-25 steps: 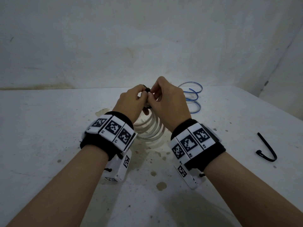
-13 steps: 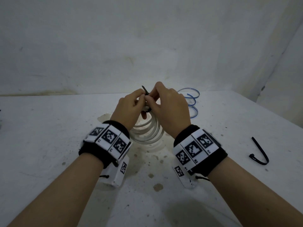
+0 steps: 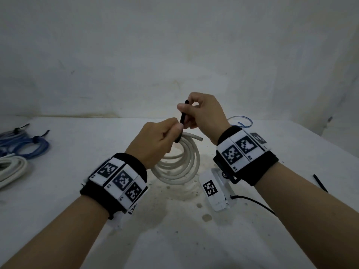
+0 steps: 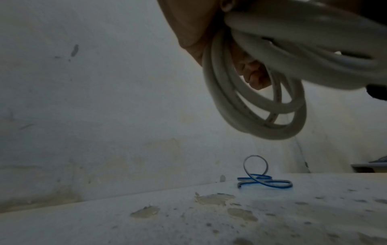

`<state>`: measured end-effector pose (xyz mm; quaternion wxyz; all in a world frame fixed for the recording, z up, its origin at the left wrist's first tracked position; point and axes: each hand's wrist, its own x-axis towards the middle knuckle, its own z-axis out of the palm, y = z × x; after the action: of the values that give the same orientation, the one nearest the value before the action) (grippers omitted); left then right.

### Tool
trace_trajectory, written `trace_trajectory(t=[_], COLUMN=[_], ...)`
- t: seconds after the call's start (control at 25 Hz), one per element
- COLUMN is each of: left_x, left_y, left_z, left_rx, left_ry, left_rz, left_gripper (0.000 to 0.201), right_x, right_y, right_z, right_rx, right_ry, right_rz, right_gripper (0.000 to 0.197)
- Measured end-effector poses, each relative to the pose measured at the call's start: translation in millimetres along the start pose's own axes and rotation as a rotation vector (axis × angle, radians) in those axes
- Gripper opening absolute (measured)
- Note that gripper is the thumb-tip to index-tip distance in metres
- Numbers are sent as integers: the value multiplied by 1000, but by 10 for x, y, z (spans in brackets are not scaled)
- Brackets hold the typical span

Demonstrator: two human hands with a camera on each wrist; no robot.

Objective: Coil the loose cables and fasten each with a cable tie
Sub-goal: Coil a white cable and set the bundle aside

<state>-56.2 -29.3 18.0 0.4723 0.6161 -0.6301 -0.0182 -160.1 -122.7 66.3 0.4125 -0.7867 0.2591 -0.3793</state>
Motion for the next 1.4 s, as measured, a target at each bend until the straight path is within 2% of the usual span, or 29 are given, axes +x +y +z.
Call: trace_trajectory(t=[0.12,0.2,0.24,0.32,0.4,0.52,0.64,0.8,0.92,1.04,1.16,1.2,1.28,1.32,1.4], left_x=[-105,-152,-186,-253,-305,-357,-437,-445,-445,-494,-495,-498,-513,-516,-517], left_y=[-24,-57,-61,-67,-82,-153,-212,-340,-446,-548,-745,-816,-924,-961,-1023], left_z=[-204,-299,-341,-414,-515,-669,-747,-887,-988,-1087,-1330,-1415,-1524,-1572,-1698], left_rx=[91,160,153,31,-31,-68,-70,25,54,-37,-180,-201,-197,-187,-73], left_ry=[-17,-19,-12,55,103,101,172,182,162,230,444,485,443,379,213], left_rz=[23,-33,-93,-161,-135,-122,-105,-76,-155,-252,-393,-429,-474,-496,-592], left_gripper=[46,37,32,38,41,33,28,33,31,25,21,18,16,14,27], right_x=[48,95,115,166,207,246,273,343,416,389,196,131,93,114,184], right_y=[-94,-153,-185,-248,-293,-365,-408,-373,-331,-341,-289,-267,-200,-170,-114], right_z=[227,368,438,568,702,897,1061,1268,1454,1564,1648,1686,1795,1866,2017], right_rx=[-12,-38,-67,-169,-255,-275,-317,-247,-144,93,46,2,-22,-10,18], right_ry=[-47,-68,-66,-46,-22,-45,-55,-86,-117,-257,-579,-637,-640,-615,-569], right_rz=[17,1,-16,-78,-130,-155,-168,-123,-57,-59,-114,-150,-185,-166,-77], right_gripper=[28,29,29,25,21,21,20,32,34,12,34,39,43,44,42])
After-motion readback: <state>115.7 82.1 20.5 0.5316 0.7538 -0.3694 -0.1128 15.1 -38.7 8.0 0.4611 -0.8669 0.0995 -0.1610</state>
